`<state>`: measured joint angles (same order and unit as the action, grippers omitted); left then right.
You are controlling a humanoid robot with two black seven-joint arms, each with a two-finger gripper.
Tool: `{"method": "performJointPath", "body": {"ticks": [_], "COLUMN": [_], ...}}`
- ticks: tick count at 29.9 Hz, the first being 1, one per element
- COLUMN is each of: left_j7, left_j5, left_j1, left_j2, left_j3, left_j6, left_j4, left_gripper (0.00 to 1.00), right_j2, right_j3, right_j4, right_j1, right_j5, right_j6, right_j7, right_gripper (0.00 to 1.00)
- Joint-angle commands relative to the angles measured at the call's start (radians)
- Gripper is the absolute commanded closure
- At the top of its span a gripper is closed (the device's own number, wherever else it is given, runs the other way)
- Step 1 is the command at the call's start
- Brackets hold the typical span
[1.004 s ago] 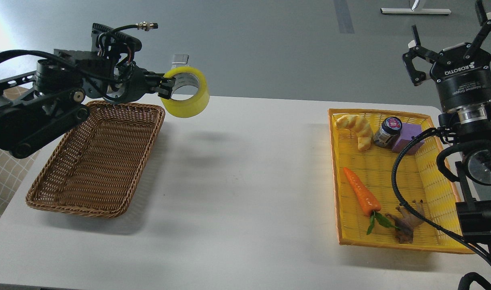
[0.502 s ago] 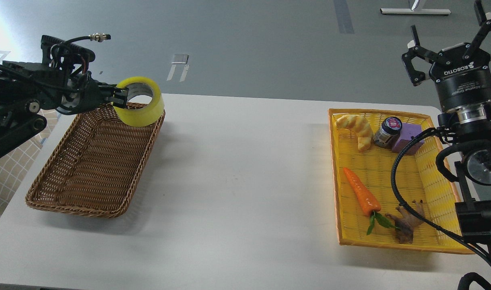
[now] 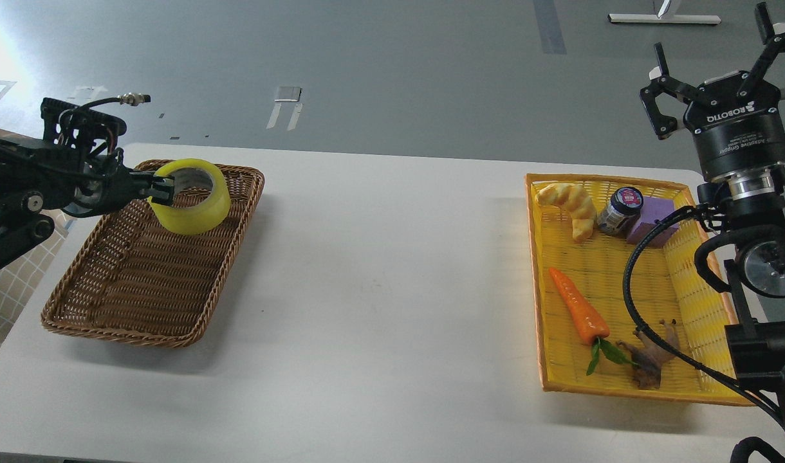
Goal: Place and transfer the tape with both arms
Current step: 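Carry the tape roll with the left gripper over the wicker basket, then lower the tape roll into the basket and open the left gripper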
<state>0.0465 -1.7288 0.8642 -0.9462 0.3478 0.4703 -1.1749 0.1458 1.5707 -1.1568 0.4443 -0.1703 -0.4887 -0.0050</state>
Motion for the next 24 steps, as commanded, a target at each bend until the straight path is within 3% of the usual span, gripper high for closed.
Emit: {"method": "performJointPath", "body": {"ticks": [1, 24], "left_j7": [-0.007, -0.033], "left_j5": [0.0, 0.057], "left_j1": [-0.017, -0.151], "left_j2": [-0.011, 0.001], "left_j3": [0.0, -0.001], "left_j6": [-0.012, -0.107], "left_j4": [0.004, 0.093], "left_gripper": [1.0, 1.0], "right_j2": [-0.003, -0.008], "right_j3": [0.0, 0.0], "right_j4": [0.0, -0.001], "right_j1": [-0.001, -0.003], "right_j5": [0.0, 0.0], "right_j6": [0.0, 0.0], "right_j7": [0.0, 0.0], "right_gripper": [0.0, 0.0]}}
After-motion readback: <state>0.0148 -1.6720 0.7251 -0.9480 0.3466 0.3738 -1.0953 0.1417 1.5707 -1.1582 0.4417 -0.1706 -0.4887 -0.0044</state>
